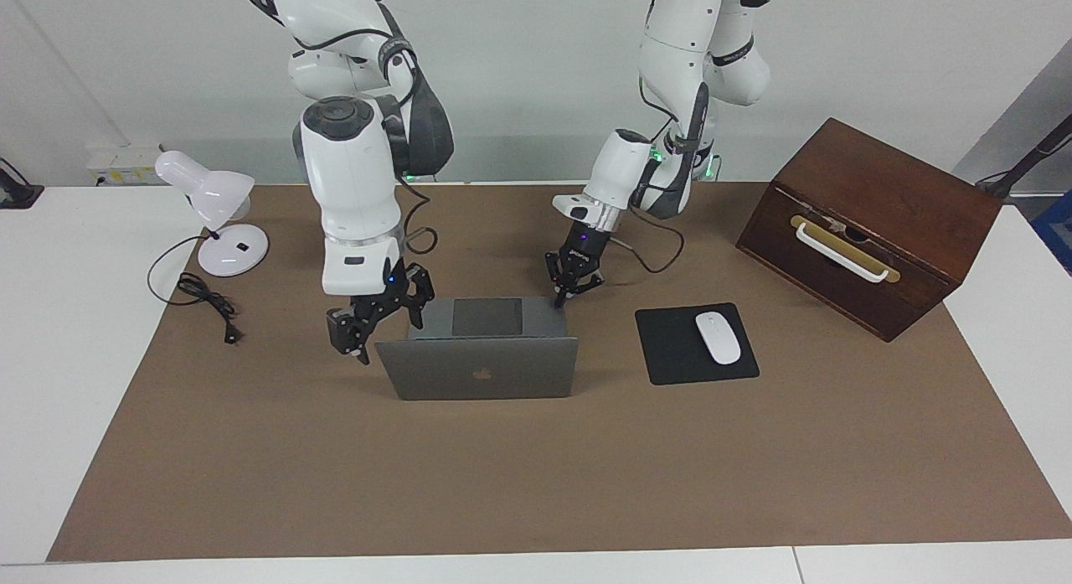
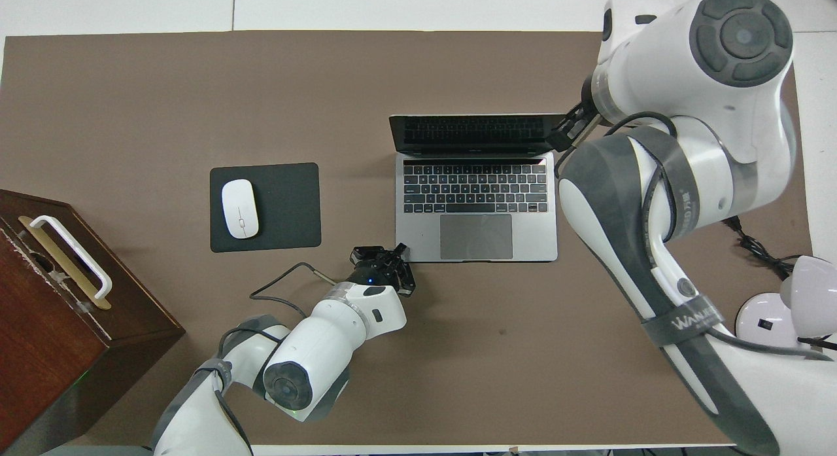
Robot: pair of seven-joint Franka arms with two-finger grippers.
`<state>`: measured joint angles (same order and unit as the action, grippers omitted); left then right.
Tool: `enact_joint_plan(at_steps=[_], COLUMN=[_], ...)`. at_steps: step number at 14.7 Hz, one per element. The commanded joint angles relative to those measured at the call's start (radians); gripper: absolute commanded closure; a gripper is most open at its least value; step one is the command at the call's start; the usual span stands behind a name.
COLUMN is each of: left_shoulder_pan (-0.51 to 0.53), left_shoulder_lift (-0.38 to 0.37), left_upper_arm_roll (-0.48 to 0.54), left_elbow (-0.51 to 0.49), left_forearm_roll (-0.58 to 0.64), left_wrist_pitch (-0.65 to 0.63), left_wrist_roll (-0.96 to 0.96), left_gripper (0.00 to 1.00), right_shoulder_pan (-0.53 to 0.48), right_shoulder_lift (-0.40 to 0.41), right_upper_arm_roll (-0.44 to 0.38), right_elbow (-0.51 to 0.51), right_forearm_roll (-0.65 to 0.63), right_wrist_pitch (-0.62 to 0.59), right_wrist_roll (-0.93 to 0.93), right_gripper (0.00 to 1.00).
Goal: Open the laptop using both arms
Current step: 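Withdraw the right gripper from the lid while the left gripper releases the base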
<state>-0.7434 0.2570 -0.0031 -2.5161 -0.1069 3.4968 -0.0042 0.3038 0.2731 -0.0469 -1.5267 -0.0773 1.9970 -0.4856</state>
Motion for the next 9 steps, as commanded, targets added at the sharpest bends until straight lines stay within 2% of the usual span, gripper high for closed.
enact_joint_plan(at_steps=[1, 4, 9], left_shoulder_pan=[-0.027, -0.027, 0.012], left_shoulder_lift=[0.056, 0.028, -0.114], left_upper_arm_roll=[0.008, 0.008, 0.015], left_elbow=[0.057, 0.077, 0.141], left_forearm_roll=[-0.074, -0.076, -0.076], left_wrist_pitch=[0.007, -0.008, -0.315], left_wrist_roll=[-0.002, -0.036, -0.037], left_gripper=[1.00, 1.00, 1.00], right_shoulder_pan=[-0.008, -0.018, -0.032], right_shoulder_lift=[-0.066, -0.115, -0.190], right_upper_arm_roll=[0.006, 0.004, -0.002], right_elbow=[-0.018, -0.024, -0.035], right_forearm_roll=[0.063, 0.071, 0.073], right_wrist_pitch=[-0.094, -0.217, -0.388], right_wrist_roll=[-0.007, 0.065, 0.206], right_gripper=[0.00, 0.00, 0.00])
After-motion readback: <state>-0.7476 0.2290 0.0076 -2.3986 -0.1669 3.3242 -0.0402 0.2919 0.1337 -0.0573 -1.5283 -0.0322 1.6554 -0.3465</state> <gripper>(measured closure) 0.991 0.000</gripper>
